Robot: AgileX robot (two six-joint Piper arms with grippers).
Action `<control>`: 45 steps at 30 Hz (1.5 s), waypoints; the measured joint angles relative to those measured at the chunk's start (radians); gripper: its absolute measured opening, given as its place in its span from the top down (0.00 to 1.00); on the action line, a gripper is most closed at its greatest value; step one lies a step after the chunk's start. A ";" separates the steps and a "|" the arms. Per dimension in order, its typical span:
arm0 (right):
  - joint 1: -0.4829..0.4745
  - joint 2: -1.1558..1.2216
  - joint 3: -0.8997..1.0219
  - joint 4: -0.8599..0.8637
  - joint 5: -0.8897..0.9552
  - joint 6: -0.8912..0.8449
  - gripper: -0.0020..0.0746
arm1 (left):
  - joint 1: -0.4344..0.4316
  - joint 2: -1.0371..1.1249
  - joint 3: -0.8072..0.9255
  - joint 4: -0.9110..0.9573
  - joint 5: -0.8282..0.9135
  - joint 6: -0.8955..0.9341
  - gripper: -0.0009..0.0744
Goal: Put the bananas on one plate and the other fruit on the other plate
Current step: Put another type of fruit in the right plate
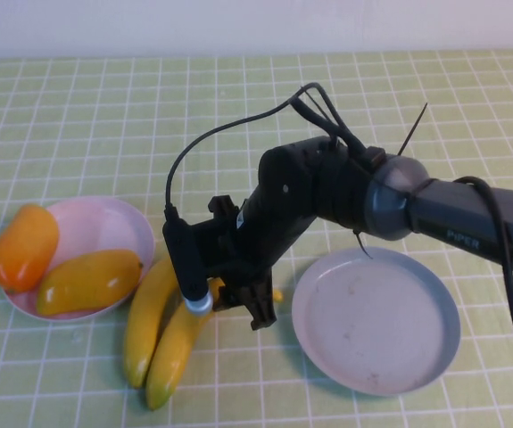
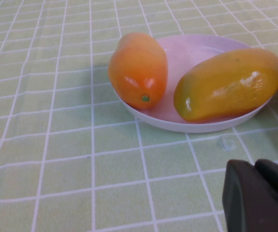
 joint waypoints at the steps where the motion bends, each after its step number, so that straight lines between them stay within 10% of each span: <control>1: 0.000 0.008 0.000 -0.002 -0.007 0.000 0.55 | 0.000 0.000 0.000 0.000 0.000 0.000 0.98; 15: 0.000 0.053 -0.011 -0.002 -0.022 0.100 0.56 | 0.000 0.000 0.000 0.000 0.000 0.000 0.98; 36: -0.064 -0.450 0.311 -0.453 0.066 1.533 0.57 | 0.000 0.000 0.000 0.000 0.000 0.000 0.98; 45: -0.164 -0.504 0.630 -0.413 0.002 1.688 0.57 | 0.000 0.000 0.000 0.000 0.002 0.000 0.98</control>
